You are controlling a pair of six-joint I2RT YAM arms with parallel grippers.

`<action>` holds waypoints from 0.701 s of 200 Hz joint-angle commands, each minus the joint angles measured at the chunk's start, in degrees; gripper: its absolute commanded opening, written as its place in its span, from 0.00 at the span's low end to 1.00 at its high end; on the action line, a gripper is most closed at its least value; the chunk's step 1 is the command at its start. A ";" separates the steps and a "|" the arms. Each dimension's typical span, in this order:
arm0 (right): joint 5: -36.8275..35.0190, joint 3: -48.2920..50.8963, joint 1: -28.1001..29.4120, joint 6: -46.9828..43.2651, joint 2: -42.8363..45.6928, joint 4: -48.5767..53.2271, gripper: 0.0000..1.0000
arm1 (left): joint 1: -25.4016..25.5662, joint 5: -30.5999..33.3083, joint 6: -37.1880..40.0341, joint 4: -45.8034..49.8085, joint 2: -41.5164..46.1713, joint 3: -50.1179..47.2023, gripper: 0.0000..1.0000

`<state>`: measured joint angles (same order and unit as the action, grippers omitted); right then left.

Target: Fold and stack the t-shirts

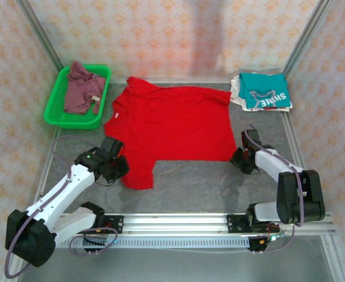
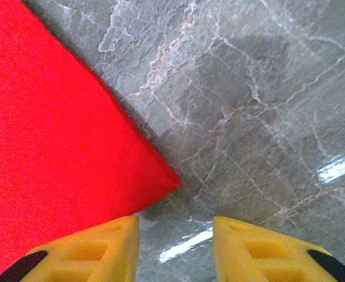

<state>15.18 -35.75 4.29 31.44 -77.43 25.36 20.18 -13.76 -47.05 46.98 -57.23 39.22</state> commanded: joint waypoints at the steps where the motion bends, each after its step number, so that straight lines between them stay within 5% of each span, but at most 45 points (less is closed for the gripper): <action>1: -0.44 -0.19 0.28 -0.48 -1.71 -7.00 0.29 | -0.40 -0.87 -0.23 3.05 1.37 -1.52 0.00; 62: -0.74 -0.23 0.28 -1.64 0.63 -5.24 0.01 | -0.49 2.42 -2.17 5.68 6.23 -3.44 0.00; 140: -2.03 3.98 0.27 -1.21 9.36 -1.52 0.00 | -0.74 2.60 -5.71 7.49 13.49 -5.74 0.00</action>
<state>13.80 -33.30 4.45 30.02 -70.22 23.09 20.08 -12.86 -50.72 50.41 -47.35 33.54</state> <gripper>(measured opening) 0.041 0.043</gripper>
